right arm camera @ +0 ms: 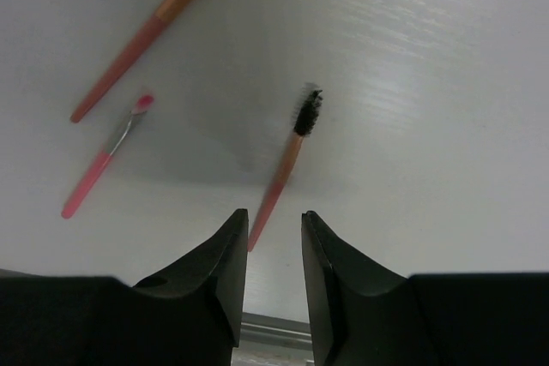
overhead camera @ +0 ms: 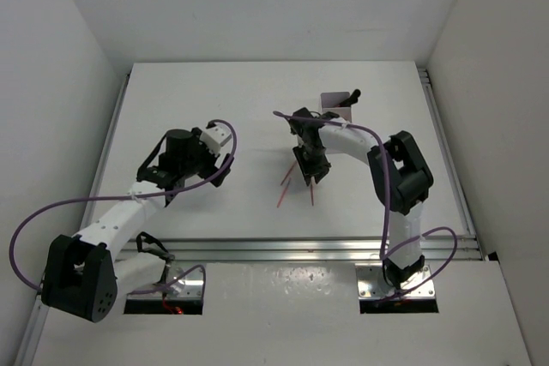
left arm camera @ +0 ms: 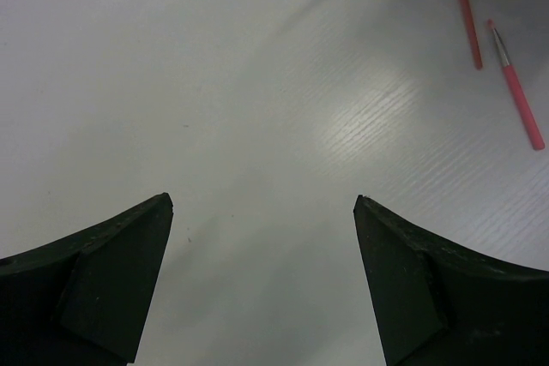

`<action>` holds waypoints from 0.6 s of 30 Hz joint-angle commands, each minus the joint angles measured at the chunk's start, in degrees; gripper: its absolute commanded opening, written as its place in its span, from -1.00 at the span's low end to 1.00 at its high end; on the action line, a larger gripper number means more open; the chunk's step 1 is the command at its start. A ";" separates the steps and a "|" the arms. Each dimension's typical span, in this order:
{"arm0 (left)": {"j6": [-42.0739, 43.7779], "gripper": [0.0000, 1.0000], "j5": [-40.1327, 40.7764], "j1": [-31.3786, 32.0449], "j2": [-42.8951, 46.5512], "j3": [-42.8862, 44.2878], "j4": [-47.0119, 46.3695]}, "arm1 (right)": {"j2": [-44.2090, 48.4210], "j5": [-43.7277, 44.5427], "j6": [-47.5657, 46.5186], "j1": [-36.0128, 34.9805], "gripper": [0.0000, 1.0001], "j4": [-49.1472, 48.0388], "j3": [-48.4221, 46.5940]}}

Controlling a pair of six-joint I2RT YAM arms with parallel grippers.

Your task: Organize the makeup

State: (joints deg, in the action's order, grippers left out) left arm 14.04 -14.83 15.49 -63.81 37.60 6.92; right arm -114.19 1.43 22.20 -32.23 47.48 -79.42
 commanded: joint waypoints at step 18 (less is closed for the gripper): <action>-0.95 0.86 -1.61 -1.42 2.02 -0.95 -2.35 | -0.86 -0.31 1.89 3.05 -0.48 -7.85 4.89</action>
State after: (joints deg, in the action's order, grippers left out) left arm 13.26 -15.29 14.72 -63.20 36.99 6.42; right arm -115.48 -0.45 23.20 -28.97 41.19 -74.67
